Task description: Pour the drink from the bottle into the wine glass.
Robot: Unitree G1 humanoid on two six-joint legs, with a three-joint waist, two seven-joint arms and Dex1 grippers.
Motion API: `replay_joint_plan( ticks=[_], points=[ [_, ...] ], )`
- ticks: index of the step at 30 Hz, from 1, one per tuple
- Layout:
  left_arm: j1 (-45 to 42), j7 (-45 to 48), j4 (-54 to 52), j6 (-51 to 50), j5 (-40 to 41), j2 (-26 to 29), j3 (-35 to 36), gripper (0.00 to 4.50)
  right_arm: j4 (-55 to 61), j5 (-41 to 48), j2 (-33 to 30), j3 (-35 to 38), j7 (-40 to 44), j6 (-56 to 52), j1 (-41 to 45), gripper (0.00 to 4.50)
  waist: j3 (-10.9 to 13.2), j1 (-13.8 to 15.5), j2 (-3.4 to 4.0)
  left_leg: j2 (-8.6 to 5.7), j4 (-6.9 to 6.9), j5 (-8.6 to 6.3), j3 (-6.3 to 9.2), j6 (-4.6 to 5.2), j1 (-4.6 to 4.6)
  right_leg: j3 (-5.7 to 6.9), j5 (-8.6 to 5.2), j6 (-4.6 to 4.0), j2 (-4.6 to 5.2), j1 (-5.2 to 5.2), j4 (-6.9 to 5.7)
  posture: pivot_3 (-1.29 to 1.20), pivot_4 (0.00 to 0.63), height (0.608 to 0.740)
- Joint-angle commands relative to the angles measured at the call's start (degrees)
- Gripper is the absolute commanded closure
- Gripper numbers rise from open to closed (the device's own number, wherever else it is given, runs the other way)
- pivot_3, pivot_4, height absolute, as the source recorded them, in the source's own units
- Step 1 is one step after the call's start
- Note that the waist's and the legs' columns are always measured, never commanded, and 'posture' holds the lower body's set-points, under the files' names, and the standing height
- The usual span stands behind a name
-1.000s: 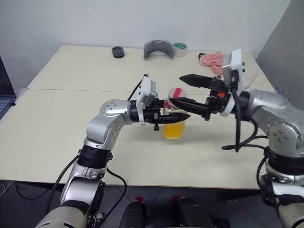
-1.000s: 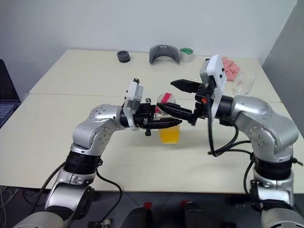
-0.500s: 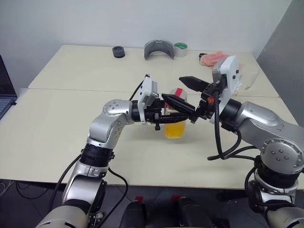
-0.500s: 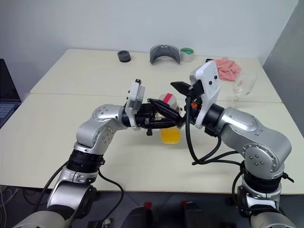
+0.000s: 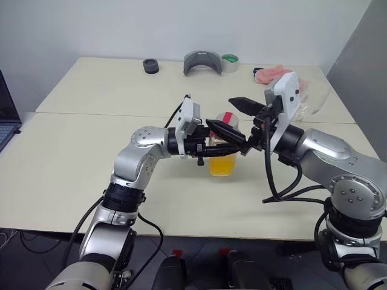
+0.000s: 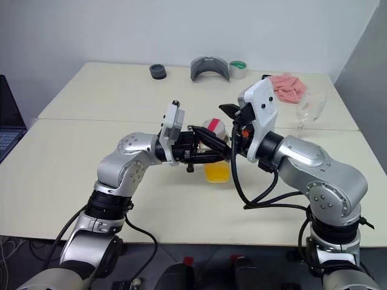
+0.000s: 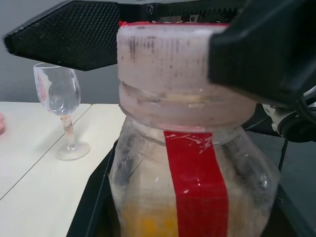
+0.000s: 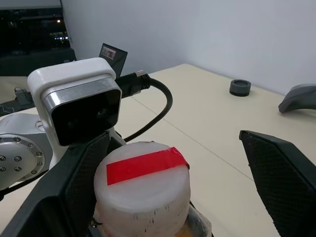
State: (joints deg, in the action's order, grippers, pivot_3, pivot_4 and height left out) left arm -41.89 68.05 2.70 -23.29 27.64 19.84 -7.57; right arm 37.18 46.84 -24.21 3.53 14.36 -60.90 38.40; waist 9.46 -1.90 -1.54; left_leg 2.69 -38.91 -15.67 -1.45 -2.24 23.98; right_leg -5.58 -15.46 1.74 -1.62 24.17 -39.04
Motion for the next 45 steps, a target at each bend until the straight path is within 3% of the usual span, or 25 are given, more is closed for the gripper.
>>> replay_joint_plan(
  ticks=[1,45],
  points=[
    [-1.67,0.19,-1.23,1.53,0.47,-0.45,0.42,2.63,0.08,0.65,-1.7,3.84,0.24,1.45,0.78,0.04,0.0,0.0,0.0,0.0,0.0,0.0,-0.01,0.0,0.0,0.0,0.0,0.0,0.0,0.0,0.0,0.0,0.15,0.74],
    [-2.38,0.48,-0.4,1.41,0.16,-0.91,0.74,2.63,1.36,8.46,-10.32,6.81,0.47,2.21,-2.6,0.04,0.0,0.03,0.0,0.0,0.0,0.0,0.0,0.0,0.02,-0.01,0.0,0.01,-0.01,0.0,0.02,0.0,0.15,0.74]
  ],
)
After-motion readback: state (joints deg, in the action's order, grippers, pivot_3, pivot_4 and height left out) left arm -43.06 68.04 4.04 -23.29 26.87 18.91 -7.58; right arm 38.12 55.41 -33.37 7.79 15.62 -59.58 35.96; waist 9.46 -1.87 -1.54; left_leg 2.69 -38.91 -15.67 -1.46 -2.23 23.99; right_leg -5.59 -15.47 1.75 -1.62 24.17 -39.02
